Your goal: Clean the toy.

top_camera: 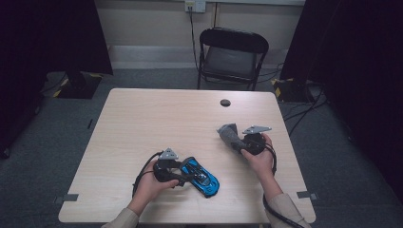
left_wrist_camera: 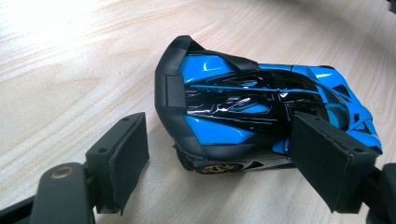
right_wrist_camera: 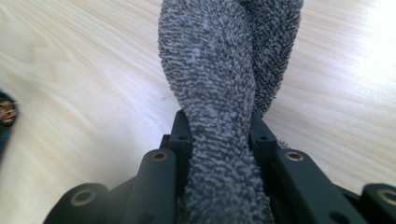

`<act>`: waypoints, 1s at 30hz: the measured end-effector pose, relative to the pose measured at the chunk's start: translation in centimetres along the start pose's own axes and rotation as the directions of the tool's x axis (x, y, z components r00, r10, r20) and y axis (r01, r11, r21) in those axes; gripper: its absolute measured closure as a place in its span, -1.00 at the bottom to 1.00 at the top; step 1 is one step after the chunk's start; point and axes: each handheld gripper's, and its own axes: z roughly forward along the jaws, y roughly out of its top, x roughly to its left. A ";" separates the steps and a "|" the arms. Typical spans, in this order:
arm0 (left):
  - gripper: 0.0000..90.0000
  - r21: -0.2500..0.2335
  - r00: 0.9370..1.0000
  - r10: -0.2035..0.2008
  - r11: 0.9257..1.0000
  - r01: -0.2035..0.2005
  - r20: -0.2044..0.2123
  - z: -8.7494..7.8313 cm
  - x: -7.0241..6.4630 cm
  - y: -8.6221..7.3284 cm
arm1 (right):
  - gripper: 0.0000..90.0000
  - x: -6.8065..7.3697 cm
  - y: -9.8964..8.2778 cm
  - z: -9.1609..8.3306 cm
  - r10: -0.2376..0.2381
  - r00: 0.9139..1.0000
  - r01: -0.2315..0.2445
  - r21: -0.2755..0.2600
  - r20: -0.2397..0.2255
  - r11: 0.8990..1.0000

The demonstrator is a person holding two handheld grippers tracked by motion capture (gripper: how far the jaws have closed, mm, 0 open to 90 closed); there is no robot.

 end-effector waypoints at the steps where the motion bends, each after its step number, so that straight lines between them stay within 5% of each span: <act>1: -0.55 -0.003 1.000 -0.003 1.000 0.003 0.000 0.0 0.0 0.0 | 0.56 -0.1 0.1 0.2 0.001 1.000 -0.001 0.005 0.006 1.000; 11: -0.55 -0.009 1.000 -0.012 1.000 0.012 0.003 0.0 0.0 -0.2 | 0.45 -1.0 0.3 1.7 0.023 0.999 -0.023 0.016 0.035 1.000; 30: -0.57 0.008 1.000 0.005 1.000 -0.005 -0.013 -0.2 -0.2 0.2 | -0.34 -0.6 0.1 0.9 0.028 0.998 -0.029 0.022 0.056 0.999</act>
